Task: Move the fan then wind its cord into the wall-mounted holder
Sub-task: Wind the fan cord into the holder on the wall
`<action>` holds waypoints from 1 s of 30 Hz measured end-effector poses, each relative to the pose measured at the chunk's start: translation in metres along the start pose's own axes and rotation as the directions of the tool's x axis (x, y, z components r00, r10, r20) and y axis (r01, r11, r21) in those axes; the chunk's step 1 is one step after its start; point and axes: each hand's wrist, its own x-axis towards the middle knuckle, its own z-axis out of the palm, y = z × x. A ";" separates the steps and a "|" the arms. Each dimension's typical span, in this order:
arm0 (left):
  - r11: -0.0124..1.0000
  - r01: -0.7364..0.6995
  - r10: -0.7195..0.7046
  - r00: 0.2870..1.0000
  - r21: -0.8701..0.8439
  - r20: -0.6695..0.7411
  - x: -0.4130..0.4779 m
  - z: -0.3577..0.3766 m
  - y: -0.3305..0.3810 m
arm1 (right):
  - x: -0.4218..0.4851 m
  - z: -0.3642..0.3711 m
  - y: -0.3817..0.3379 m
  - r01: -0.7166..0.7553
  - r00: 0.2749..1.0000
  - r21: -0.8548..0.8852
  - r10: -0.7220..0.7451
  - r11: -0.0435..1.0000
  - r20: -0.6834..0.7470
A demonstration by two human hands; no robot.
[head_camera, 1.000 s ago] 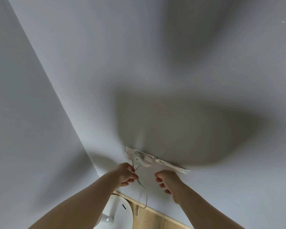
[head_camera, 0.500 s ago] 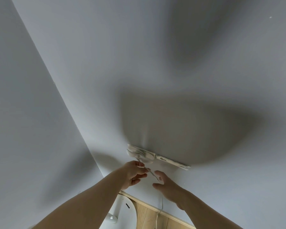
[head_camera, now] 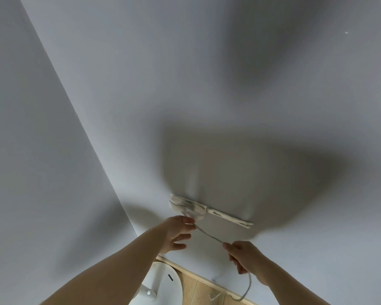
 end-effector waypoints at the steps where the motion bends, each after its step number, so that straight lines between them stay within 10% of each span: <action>1: 0.997 -0.040 0.043 0.998 0.064 -0.052 -0.001 0.001 0.001 | -0.001 -0.002 0.003 -0.026 1.000 -0.021 0.026 0.999 -0.008; 5: 0.747 -0.243 0.500 0.818 0.619 -0.283 -0.004 0.009 0.006 | -0.001 -0.005 -0.001 -0.028 0.985 -0.062 0.018 0.998 -0.171; 8: 0.378 -0.286 0.766 0.631 0.880 -0.125 -0.013 0.013 0.007 | 0.001 -0.003 -0.011 -0.046 0.963 0.027 0.051 0.999 -0.264; 12: 0.047 -0.191 0.672 0.733 0.980 0.111 -0.012 0.011 0.006 | 0.000 -0.001 -0.023 -0.072 0.938 0.139 0.115 0.988 -0.327; 18: 0.066 -0.223 0.468 0.868 0.973 0.167 -0.012 -0.003 0.008 | 0.001 0.002 -0.021 -0.057 0.922 0.227 0.138 0.972 -0.362; 30: -0.086 -0.163 0.450 0.874 0.983 0.184 -0.018 0.004 0.015 | -0.003 0.005 -0.042 0.070 0.904 0.392 0.109 0.917 -0.415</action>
